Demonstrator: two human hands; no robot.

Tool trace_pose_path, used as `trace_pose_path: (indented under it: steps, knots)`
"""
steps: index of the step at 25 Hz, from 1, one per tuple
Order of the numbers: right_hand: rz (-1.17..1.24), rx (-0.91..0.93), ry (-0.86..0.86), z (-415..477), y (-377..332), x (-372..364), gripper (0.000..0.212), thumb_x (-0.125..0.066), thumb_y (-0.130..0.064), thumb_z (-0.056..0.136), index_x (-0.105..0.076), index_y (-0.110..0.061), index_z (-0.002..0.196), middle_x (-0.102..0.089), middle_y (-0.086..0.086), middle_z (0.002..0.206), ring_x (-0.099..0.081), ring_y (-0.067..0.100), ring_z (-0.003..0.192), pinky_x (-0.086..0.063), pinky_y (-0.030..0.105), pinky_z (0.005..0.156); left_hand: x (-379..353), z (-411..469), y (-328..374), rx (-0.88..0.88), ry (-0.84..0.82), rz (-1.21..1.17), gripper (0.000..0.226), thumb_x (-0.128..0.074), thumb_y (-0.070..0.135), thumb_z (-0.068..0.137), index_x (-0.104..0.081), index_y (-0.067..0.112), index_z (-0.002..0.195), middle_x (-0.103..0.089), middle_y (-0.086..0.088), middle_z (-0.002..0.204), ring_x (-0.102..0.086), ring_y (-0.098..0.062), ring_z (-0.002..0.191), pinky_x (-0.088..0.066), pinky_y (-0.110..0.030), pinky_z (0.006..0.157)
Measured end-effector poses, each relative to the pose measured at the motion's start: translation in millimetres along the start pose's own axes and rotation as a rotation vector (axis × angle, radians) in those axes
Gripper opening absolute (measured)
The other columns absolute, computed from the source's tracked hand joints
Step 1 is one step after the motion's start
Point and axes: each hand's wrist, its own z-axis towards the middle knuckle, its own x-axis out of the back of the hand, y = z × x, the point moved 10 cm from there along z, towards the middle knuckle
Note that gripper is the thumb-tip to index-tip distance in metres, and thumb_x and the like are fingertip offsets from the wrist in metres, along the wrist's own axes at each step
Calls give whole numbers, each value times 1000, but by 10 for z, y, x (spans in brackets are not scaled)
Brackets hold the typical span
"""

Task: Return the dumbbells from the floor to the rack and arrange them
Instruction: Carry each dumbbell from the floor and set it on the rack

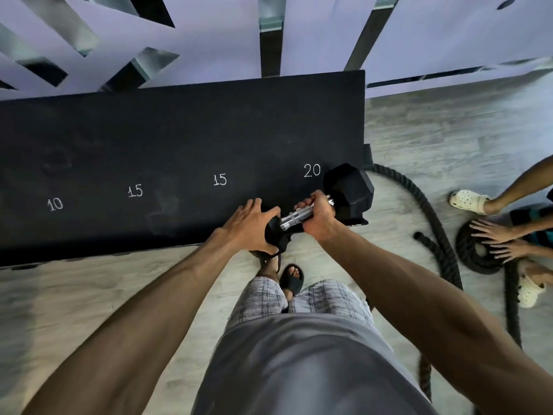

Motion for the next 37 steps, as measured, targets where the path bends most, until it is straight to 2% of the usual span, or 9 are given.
trace_pose_path:
  steps: [4,8,16,25,28,30,33,35,37]
  knots:
    - [-2,-30,-1,210,-38,-363,32,-52,-15,92,-43,-15,61,-42,0,52,-43,19,47,-48,30,59,156,236,-257,2,1,27,87,-74,65,58,-39,30,130,-42,-11,117,-43,-29,109,-42,-39,88]
    - [-14,-67,-25,386,82,-621,28,-53,-14,93,-48,-13,65,-48,3,58,-49,19,53,-54,36,68,200,347,-540,26,24,26,88,-75,63,57,-41,27,130,-43,-12,117,-45,-29,108,-44,-40,88]
    - [-25,-106,-81,429,219,-831,25,-52,-15,96,-49,-11,72,-56,8,70,-60,23,68,-52,38,83,184,452,-787,53,65,112,89,-74,60,54,-43,23,129,-45,-14,116,-46,-31,105,-43,-41,88]
    - [-115,-115,-138,455,269,-658,10,-54,-18,97,-53,-12,89,-65,12,84,-66,25,79,-54,38,70,-74,370,-579,126,128,206,85,-74,56,59,-43,19,129,-47,-19,118,-46,-34,108,-40,-44,88]
    - [-281,-79,-142,446,232,-572,14,-59,-23,94,-57,-10,101,-72,16,98,-70,28,89,-58,40,80,-133,372,-601,137,76,213,89,-70,66,64,-40,19,133,-45,-19,122,-44,-34,111,-38,-46,93]
    - [-460,-36,-138,406,198,-495,26,-58,-28,95,-59,-8,111,-72,17,109,-70,30,98,-57,43,87,-53,370,-582,104,102,251,77,-56,73,74,-46,18,128,-49,-18,117,-48,-33,105,-39,-46,88]
    - [-806,60,-177,245,97,-446,35,-46,-34,101,-59,-5,116,-71,17,109,-70,30,98,-58,46,87,253,422,-379,-20,234,291,49,-41,56,92,-57,14,111,-56,-13,105,-53,-31,96,-43,-44,80]
    - [-1050,172,-199,120,1,-403,37,-41,-32,101,-61,-3,113,-72,18,104,-71,33,94,-59,46,83,390,511,-131,-103,199,291,35,-42,40,96,-57,12,110,-61,-12,106,-57,-30,98,-45,-43,80]
    - [-1251,291,-201,-26,-107,-309,33,-43,-22,98,-65,2,104,-73,20,101,-71,36,91,-60,45,81,414,603,146,-168,100,265,29,-43,32,97,-57,11,113,-64,-12,110,-63,-31,99,-48,-42,80]
